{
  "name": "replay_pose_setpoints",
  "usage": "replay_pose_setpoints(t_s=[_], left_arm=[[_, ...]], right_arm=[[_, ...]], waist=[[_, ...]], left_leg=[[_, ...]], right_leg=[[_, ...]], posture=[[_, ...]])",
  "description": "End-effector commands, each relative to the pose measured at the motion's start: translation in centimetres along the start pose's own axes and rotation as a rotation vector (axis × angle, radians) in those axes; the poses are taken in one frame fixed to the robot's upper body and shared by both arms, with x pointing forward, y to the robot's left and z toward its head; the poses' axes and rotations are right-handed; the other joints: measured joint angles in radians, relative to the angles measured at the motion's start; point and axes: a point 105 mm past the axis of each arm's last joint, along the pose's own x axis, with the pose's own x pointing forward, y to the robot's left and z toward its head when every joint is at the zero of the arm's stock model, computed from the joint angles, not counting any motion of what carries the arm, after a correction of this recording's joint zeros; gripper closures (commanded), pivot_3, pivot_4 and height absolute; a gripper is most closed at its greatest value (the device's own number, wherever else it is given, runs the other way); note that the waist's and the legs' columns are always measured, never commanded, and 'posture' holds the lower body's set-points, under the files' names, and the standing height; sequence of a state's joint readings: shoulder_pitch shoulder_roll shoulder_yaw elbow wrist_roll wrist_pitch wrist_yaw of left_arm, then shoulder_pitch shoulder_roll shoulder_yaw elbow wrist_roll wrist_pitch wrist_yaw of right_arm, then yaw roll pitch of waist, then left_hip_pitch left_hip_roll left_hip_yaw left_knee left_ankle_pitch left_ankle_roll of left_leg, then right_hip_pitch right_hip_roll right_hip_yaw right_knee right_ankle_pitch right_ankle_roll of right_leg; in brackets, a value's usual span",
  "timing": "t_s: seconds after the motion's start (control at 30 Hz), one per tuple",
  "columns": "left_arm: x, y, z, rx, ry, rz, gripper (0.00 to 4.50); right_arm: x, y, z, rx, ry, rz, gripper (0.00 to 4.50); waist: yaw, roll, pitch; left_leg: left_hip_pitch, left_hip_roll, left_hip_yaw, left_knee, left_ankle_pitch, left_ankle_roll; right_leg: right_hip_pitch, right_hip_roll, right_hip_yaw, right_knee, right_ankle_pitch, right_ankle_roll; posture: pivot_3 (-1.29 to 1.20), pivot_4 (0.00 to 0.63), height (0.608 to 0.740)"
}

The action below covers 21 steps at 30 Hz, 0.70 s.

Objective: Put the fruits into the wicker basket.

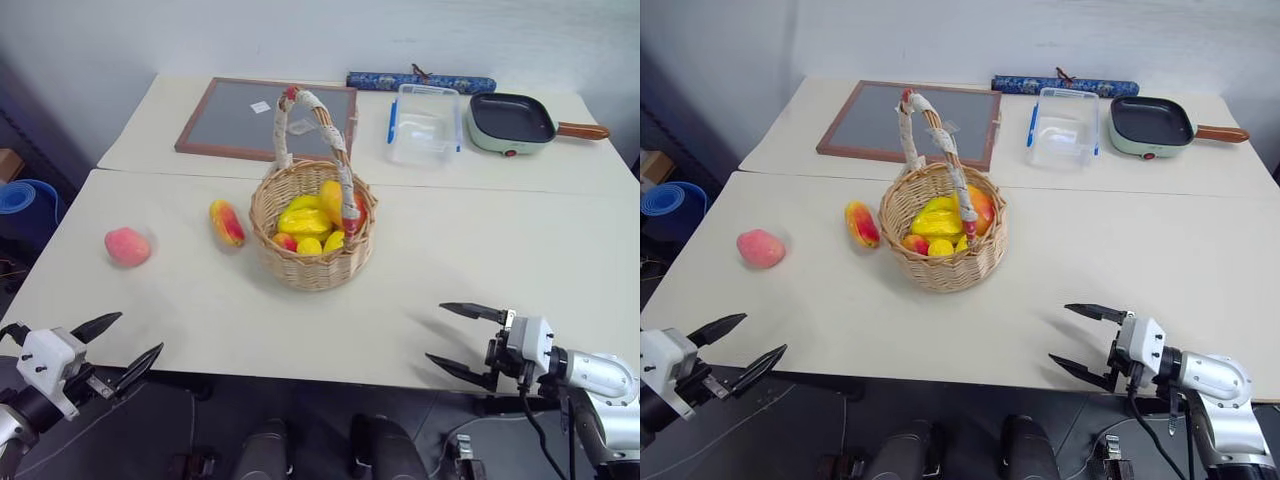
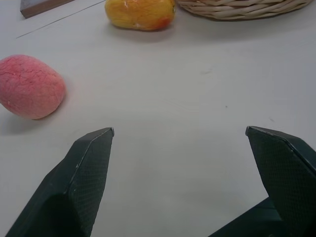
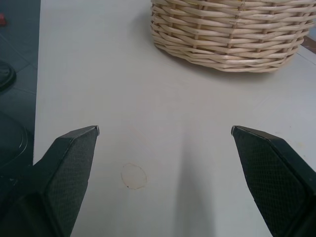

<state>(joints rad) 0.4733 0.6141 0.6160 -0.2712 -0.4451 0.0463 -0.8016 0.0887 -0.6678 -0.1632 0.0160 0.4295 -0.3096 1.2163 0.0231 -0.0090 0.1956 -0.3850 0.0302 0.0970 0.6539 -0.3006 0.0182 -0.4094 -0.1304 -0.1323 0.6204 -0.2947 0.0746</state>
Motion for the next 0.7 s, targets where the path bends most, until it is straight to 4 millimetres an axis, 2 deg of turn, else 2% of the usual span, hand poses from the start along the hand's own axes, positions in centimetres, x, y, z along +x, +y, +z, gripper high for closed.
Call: replay_pose_setpoints(t_s=[0.03,0.4,0.47,0.53,0.63,0.7], left_arm=[[-0.1,-0.3,1.1,0.024,-0.019,-0.025,0.00],[-0.3,-0.7,1.6,-0.027,-0.050,-0.045,0.00],[-0.3,-0.9,1.8,-0.078,-0.062,-0.070,0.00],[-0.8,-0.1,1.7,-0.155,-0.069,-0.023,0.00],[-2.8,3.6,0.9,-0.363,-0.127,0.263,0.00],[-4.4,5.3,-0.1,-0.429,-0.125,0.433,0.00]], right_arm=[[-0.3,-0.2,0.6,-0.020,-0.015,-0.006,0.01],[-0.1,-0.4,1.0,-0.009,-0.035,-0.011,0.01],[0.4,-0.4,1.5,-0.004,-0.059,-0.013,0.01],[1.9,-0.8,3.7,0.003,-0.165,-0.024,0.01],[3.7,-0.5,8.2,-0.002,-0.388,0.003,0.01],[4.6,0.3,10.2,-0.004,-0.456,0.062,0.01]], waist=[[0.000,0.000,0.000],[-0.001,0.000,0.000],[-0.001,0.000,0.000],[-0.004,0.000,0.000],[-0.016,0.000,0.000],[-0.021,0.000,0.000]], left_leg=[[0.000,0.000,0.000,0.000,0.000,0.000],[0.000,0.000,0.000,0.000,0.000,0.000],[0.000,0.000,0.000,0.000,0.000,0.000],[0.000,0.000,0.000,0.001,0.000,0.000],[0.000,0.002,0.000,0.001,0.000,-0.001],[0.001,0.002,-0.001,0.001,0.000,-0.001]], right_leg=[[0.000,0.000,0.000,0.000,0.000,0.000],[0.000,0.000,0.000,0.001,0.000,0.000],[0.000,0.000,0.000,0.001,0.000,0.000],[0.000,0.000,0.000,0.001,0.000,0.000],[0.000,0.000,0.001,0.003,0.000,-0.001],[0.000,0.000,0.001,0.004,0.000,-0.001]], posture=[[0.00,0.150,0.740],[0.00,0.150,0.740],[0.00,0.150,0.740],[0.00,0.150,0.740],[0.00,0.150,0.740],[0.00,0.150,0.740]])
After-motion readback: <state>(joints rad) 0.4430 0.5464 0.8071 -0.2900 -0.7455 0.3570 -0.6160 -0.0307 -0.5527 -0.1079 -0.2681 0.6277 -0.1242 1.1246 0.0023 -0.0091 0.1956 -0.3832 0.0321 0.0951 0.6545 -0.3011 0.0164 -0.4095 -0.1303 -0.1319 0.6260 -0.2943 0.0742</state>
